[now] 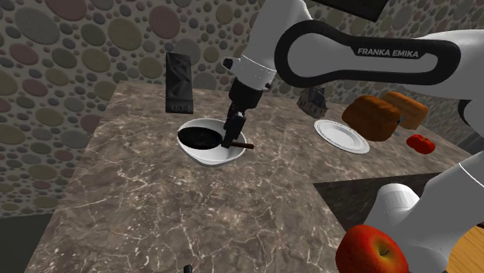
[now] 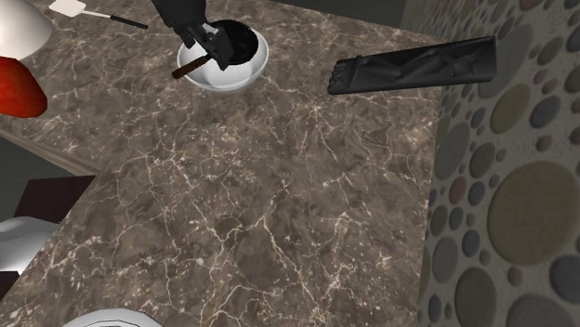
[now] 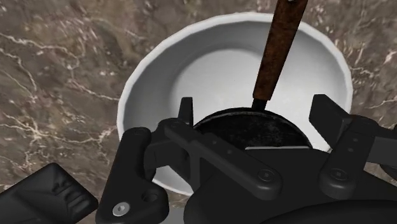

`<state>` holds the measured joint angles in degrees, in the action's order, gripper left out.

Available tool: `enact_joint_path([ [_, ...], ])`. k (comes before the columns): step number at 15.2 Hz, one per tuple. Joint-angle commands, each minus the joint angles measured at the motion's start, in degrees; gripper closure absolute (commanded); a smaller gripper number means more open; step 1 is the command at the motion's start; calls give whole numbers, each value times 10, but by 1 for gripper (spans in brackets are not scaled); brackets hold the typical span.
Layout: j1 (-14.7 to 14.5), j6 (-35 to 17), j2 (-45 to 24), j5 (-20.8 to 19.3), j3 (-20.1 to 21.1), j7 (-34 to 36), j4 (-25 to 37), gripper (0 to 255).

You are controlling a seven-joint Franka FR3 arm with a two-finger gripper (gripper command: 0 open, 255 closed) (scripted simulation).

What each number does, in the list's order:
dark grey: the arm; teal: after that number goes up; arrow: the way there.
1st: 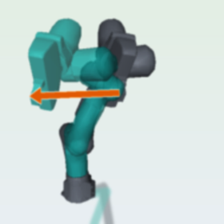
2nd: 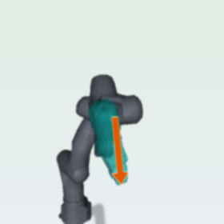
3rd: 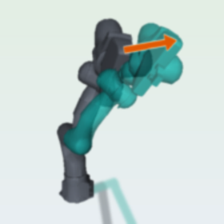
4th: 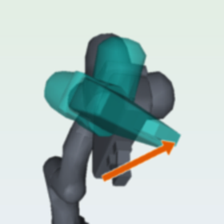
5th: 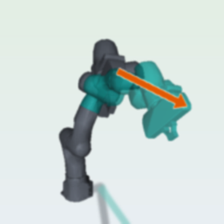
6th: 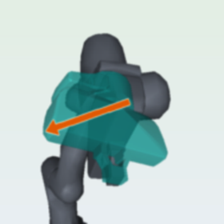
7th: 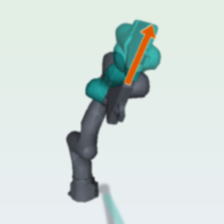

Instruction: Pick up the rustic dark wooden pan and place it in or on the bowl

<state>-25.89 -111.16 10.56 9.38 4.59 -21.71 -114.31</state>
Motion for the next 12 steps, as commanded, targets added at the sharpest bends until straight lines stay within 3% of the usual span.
enact_joint_path([
  [1, 1, 19, 4, -1, -2, 0, 15, 0],
  [4, 4, 72, 9, -3, -6, 2, 62, 0],
  [12, 4, 72, 9, -3, -6, 2, 62, 0],
])
